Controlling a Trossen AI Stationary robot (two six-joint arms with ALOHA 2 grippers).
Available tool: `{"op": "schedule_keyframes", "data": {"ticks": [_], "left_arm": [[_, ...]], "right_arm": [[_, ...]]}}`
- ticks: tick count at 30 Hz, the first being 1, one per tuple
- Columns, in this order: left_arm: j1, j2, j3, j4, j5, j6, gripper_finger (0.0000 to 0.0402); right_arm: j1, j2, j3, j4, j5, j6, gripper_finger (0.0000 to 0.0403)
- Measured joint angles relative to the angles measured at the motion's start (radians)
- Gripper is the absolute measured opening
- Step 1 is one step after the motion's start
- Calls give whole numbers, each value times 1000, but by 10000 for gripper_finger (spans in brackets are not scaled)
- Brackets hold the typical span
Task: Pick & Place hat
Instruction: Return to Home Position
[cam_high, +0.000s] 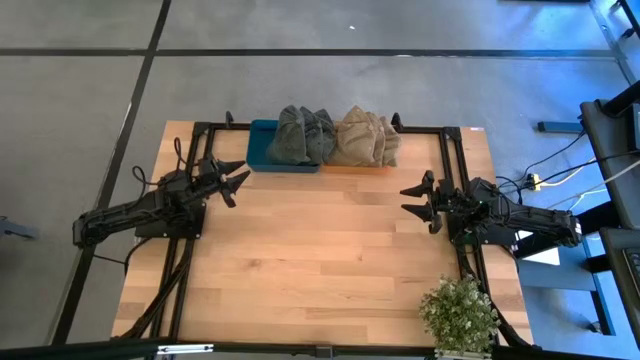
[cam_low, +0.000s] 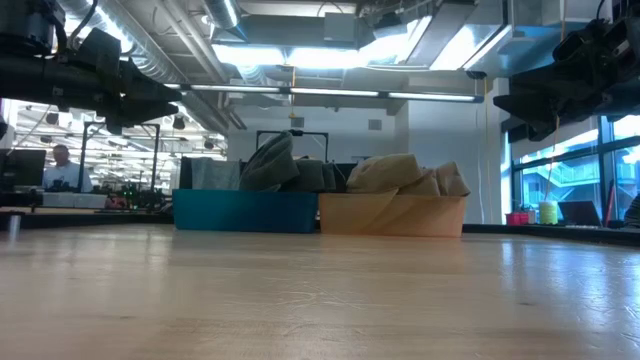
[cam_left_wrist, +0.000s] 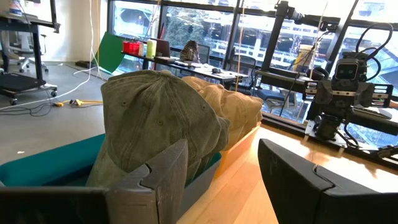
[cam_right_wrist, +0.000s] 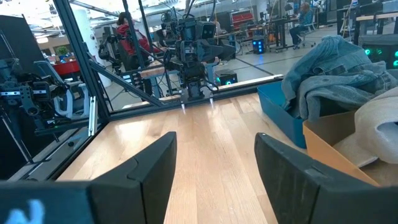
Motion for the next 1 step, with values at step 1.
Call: {"op": "schedule_keyframes", "data": {"ticks": [1], "left_arm": [[0,0,0,0,0,0,191]], "right_arm": [[0,0,0,0,0,0,218]]}}
